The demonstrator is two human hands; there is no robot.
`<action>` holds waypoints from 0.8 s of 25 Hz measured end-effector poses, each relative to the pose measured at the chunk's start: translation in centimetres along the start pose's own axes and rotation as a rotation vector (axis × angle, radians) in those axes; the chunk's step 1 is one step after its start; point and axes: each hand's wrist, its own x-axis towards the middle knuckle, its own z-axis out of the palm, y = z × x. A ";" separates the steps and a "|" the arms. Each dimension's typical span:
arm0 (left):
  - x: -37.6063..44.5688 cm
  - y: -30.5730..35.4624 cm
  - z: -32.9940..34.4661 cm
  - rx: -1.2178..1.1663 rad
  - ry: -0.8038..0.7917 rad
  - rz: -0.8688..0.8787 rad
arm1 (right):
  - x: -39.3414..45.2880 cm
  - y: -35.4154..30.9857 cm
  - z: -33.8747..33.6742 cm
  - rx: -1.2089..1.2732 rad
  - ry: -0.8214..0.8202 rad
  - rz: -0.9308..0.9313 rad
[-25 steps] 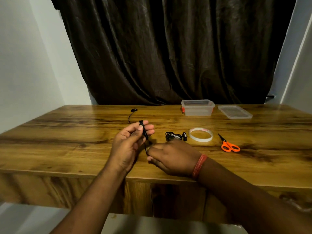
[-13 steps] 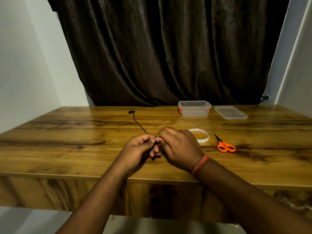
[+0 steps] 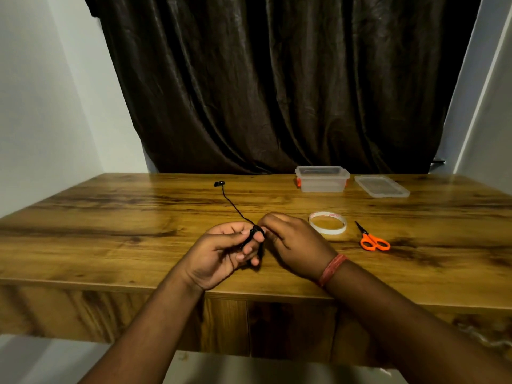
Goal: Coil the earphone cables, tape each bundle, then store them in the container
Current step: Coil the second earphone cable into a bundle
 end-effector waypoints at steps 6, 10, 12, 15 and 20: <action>0.0 0.0 -0.8 -0.148 0.046 0.164 | 0.0 -0.1 1.0 -0.220 -0.176 -0.118; 0.6 0.1 -0.6 -0.155 0.287 0.295 | 0.1 -0.6 1.0 -0.216 -0.220 -0.208; 0.9 0.1 -0.8 -0.092 0.393 0.335 | 0.2 -0.7 0.9 -0.233 -0.230 -0.226; 1.2 -0.2 -1.1 0.073 0.543 0.340 | 0.1 -0.9 0.7 -0.209 -0.203 -0.241; 1.8 -1.6 -0.4 0.420 0.594 0.186 | -0.1 -1.0 0.4 -0.179 -0.113 -0.219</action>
